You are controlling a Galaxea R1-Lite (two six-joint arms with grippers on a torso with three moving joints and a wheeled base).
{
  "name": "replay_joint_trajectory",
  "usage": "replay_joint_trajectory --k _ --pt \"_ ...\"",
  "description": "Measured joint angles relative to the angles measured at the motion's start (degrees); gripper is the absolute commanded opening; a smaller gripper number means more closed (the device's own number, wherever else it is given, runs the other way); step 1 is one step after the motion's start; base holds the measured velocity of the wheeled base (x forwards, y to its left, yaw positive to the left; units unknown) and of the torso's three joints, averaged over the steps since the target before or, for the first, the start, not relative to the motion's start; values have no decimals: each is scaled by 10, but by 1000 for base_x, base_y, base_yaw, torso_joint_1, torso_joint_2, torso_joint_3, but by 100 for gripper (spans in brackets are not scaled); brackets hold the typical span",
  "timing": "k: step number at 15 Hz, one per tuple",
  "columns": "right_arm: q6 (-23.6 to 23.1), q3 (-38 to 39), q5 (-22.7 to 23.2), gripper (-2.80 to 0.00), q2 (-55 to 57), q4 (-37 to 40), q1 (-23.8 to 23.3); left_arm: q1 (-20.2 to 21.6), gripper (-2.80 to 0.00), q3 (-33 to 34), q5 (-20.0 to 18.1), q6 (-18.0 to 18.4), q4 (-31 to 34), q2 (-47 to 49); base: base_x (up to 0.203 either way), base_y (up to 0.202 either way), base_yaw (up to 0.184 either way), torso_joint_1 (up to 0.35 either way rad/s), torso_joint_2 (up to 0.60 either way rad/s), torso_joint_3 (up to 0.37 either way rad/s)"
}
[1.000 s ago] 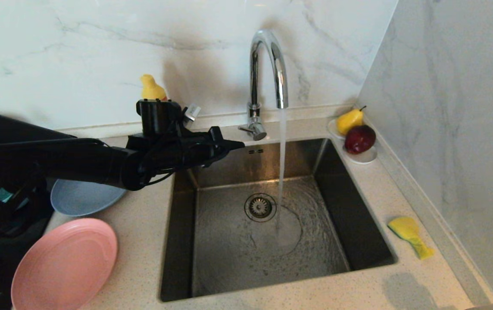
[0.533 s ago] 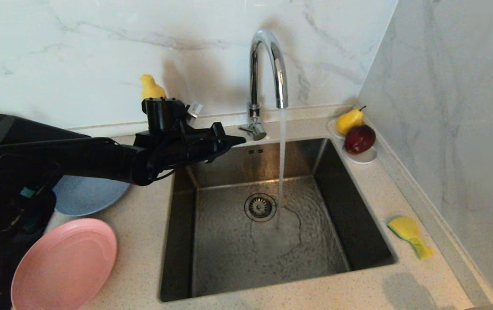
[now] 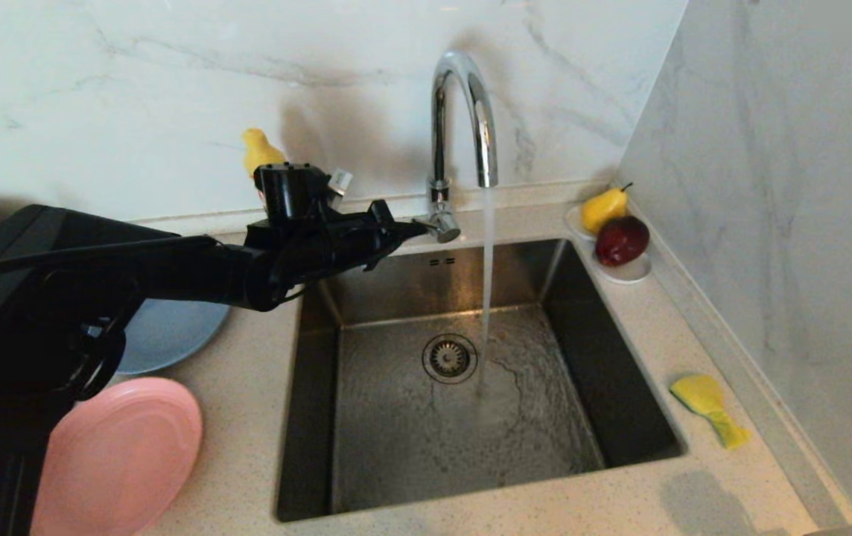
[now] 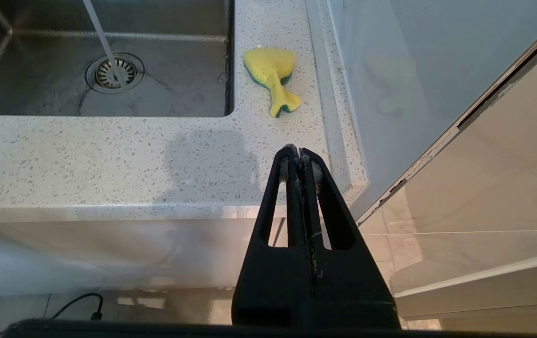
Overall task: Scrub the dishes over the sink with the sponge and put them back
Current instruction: Turn off the faucet
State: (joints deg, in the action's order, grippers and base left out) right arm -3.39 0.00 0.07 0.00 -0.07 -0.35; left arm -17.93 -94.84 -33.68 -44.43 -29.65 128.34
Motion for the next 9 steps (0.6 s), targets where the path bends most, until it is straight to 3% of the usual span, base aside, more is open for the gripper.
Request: replay_joint_trajectory --k 7,9 --pt "0 0 0 -280 0 0 0 3 -280 -43 12 -6 4 27 0 0 0 0 0 0" --pt "0 0 0 -280 0 0 0 4 -280 -77 17 -27 5 39 0 0 0 0 0 0"
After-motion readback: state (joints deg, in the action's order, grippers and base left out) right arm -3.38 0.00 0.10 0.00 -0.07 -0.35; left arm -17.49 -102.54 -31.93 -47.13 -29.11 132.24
